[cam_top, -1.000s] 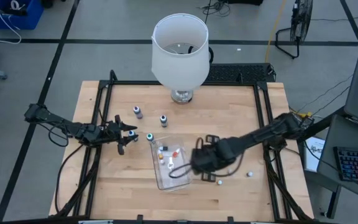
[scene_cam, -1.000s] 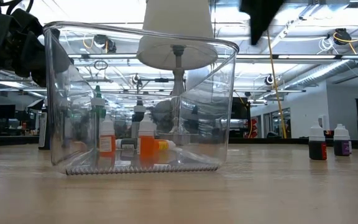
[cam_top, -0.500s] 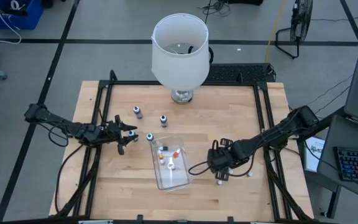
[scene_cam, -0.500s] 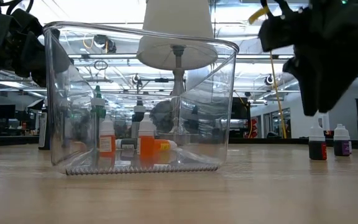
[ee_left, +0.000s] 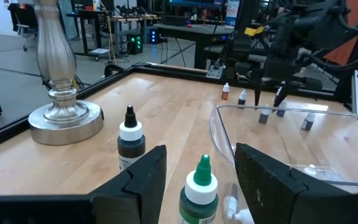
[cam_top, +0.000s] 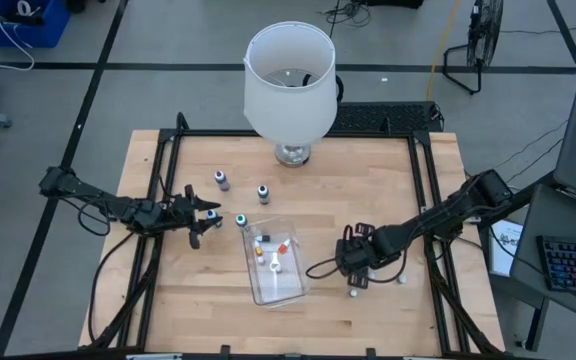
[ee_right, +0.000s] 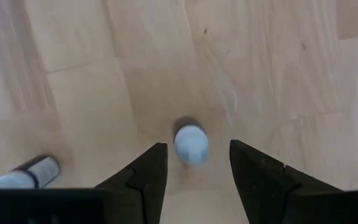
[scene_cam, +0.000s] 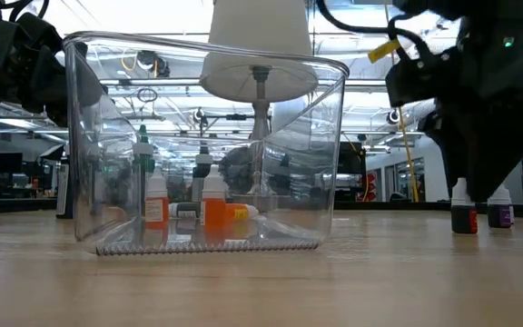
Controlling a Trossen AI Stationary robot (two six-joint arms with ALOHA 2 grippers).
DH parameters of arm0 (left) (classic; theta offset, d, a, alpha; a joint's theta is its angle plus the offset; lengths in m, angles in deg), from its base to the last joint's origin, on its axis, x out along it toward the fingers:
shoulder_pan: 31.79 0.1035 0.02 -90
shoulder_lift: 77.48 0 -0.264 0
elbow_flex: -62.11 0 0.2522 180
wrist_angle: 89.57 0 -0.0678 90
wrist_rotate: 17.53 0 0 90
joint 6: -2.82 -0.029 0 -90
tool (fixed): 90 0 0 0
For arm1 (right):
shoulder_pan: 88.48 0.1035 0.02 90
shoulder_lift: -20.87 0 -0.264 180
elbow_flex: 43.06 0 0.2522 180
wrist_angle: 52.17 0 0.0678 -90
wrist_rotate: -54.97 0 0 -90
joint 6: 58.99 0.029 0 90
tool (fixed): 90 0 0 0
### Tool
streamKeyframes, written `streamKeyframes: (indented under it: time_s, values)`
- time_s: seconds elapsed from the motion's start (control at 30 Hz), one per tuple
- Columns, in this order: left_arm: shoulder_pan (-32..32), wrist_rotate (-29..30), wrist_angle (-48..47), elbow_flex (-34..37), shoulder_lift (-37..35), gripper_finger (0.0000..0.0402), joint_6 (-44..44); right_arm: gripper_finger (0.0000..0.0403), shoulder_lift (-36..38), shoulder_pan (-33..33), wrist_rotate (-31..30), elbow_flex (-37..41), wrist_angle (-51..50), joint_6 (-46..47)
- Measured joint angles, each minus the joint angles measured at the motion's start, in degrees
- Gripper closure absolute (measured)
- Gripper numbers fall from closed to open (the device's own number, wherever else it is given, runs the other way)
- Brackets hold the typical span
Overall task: Pick & Place food coloring
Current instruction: Put the red food coloring bottle into the bin
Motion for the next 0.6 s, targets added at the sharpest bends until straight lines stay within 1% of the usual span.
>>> streamKeyframes:
  time_s: [0.17, 0.37, 0.6]
  values:
    - [0.02, 0.01, -0.02, 0.00, 0.00, 0.0210, 0.00, 0.0243, -0.02, 0.04, 0.04, 2.18, 4.35, -0.26]
    - [0.02, 0.02, -0.02, 0.00, 0.00, 0.0210, 0.00, 0.0244, -0.01, 0.04, 0.02, 2.26, 4.89, -0.50]
    - [0.02, 0.01, -0.02, 0.00, 0.00, 0.0210, 0.00, 0.0266, 0.00, 0.02, 0.02, 2.26, 4.90, -0.52]
